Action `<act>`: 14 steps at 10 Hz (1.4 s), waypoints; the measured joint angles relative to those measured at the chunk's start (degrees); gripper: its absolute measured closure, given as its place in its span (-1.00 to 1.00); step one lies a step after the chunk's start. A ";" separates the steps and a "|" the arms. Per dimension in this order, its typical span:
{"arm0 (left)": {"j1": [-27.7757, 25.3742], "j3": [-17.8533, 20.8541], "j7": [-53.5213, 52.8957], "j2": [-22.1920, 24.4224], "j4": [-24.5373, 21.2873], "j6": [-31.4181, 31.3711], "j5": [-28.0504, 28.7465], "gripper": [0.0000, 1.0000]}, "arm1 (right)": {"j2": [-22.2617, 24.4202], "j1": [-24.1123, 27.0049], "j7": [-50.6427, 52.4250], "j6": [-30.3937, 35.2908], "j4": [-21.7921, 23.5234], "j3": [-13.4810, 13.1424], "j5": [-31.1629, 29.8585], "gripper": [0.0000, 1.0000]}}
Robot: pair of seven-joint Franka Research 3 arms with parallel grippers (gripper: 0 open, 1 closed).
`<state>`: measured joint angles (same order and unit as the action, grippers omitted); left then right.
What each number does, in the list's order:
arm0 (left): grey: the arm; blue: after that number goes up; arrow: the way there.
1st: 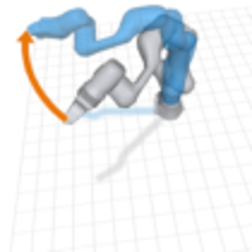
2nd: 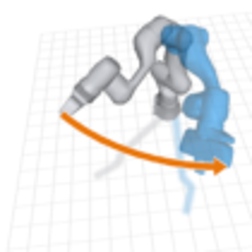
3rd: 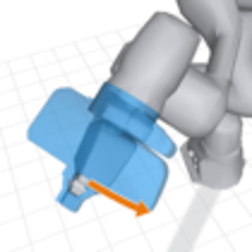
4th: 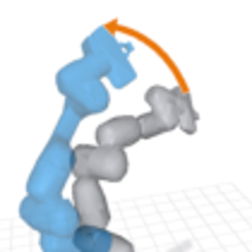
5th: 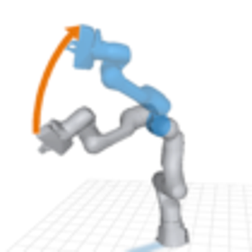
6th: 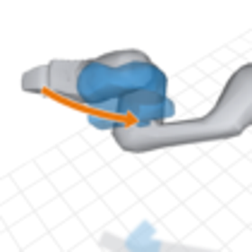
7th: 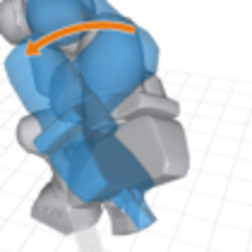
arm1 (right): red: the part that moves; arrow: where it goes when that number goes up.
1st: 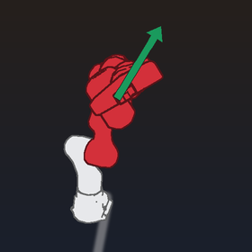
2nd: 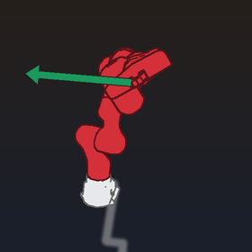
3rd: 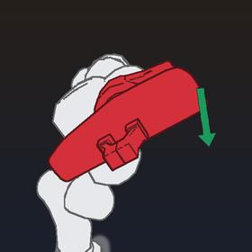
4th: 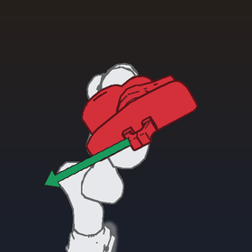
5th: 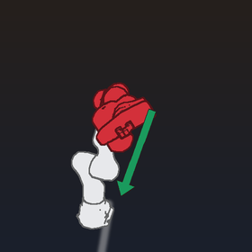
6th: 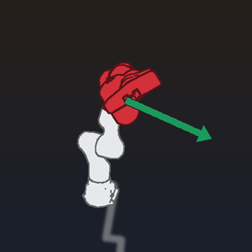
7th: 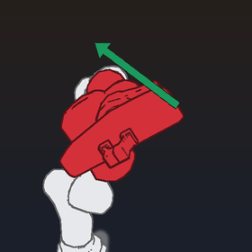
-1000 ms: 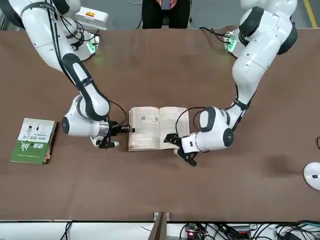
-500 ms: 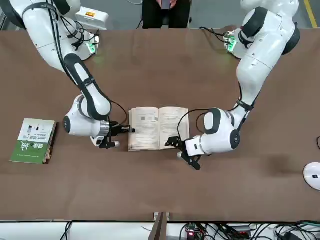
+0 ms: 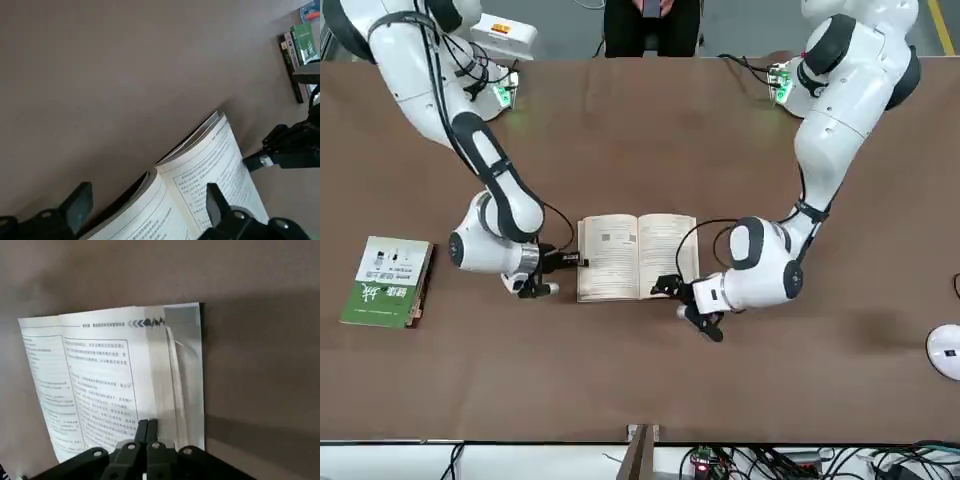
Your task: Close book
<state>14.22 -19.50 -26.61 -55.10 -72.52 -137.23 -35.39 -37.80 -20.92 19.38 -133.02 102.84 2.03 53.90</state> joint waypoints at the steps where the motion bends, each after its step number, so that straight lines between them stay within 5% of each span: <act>1: -0.05 0.00 -0.06 -0.01 0.00 0.08 -0.53 -1.00 | -0.07 -0.01 0.09 -0.12 0.00 0.00 0.00 0.98; 14: -0.27 -0.80 -1.08 -2.46 0.05 0.28 -6.22 -1.00 | -1.42 -0.52 1.35 -1.94 0.02 0.01 0.01 0.98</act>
<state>13.95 -20.30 -27.69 -57.55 -72.47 -136.95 -41.61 -39.22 -21.44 20.73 -134.96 102.86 2.04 53.91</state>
